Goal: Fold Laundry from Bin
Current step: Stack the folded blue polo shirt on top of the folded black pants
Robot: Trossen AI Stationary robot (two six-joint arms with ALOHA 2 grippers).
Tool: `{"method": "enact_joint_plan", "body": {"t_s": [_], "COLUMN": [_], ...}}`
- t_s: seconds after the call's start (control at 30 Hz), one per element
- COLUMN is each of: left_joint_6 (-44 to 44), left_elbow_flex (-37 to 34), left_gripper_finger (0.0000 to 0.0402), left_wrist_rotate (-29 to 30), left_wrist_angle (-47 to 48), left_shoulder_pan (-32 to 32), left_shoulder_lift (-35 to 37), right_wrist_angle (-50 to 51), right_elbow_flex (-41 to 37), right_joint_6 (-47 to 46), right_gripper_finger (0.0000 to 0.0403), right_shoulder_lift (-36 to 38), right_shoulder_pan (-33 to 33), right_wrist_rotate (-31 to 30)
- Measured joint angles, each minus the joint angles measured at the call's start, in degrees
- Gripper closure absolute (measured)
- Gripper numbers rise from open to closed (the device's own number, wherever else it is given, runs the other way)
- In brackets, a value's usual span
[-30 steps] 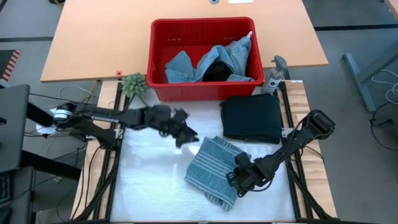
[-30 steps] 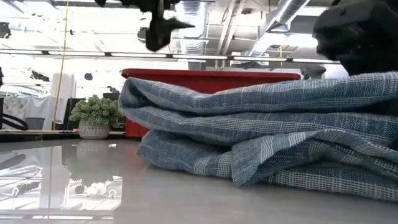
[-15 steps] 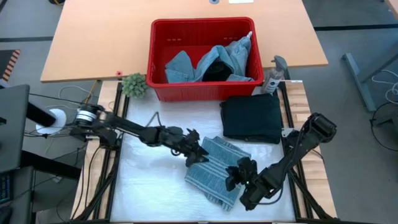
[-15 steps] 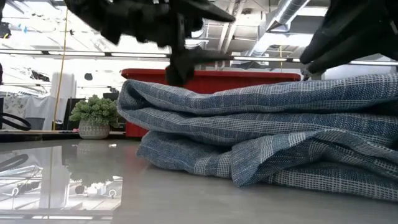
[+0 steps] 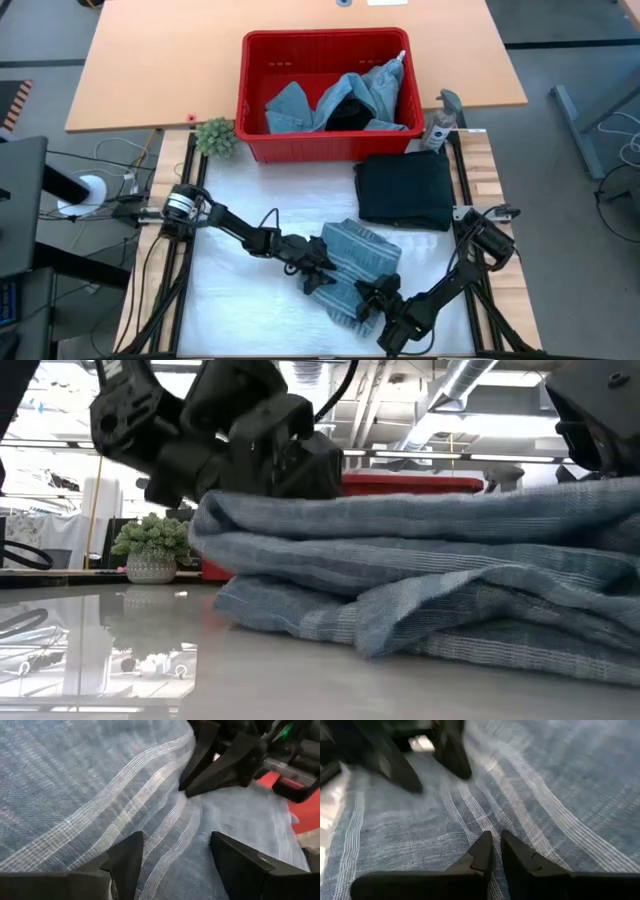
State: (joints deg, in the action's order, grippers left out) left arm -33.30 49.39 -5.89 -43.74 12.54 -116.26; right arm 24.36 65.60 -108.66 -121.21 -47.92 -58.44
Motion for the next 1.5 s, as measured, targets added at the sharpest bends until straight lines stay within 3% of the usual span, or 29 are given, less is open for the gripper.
{"method": "enact_joint_plan", "body": {"t_s": [0.33,0.53,0.83,0.93,1.07,1.23,1.5], "left_joint_6": [-0.2,-2.4,-5.8,-6.0,-6.2,-6.2,-7.0], "left_elbow_flex": [0.2,0.2,0.2,0.2,0.1,0.1,-0.1], "left_gripper_finger": [0.0175,0.0175,0.0175,0.0175,0.0175,0.0175,0.0175], "left_wrist_rotate": [3.8,3.8,4.5,4.5,4.4,3.6,2.1], "left_wrist_angle": [-1.8,-1.2,-1.3,-1.3,-1.3,-1.3,-3.5], "left_shoulder_pan": [0.5,0.2,0.3,0.2,0.2,0.3,0.2], "left_shoulder_lift": [-4.1,-3.7,-3.7,-3.7,-3.7,-3.6,-3.6], "right_wrist_angle": [1.1,3.9,5.3,10.7,17.1,9.3,4.7], "right_elbow_flex": [0.0,-0.4,-0.2,-0.2,-0.2,-0.2,-0.2], "right_joint_6": [-0.6,-5.6,0.3,-8.6,-19.0,-20.3,-19.7], "right_gripper_finger": [0.0337,0.0335,0.0270,0.0246,0.0224,0.0190,0.0173], "right_shoulder_lift": [0.8,11.0,30.3,31.3,26.8,22.0,20.1], "right_shoulder_pan": [0.1,-0.1,0.1,-0.2,-1.5,-0.3,2.3], "right_wrist_rotate": [1.6,8.0,24.7,30.0,42.1,42.6,36.4]}}
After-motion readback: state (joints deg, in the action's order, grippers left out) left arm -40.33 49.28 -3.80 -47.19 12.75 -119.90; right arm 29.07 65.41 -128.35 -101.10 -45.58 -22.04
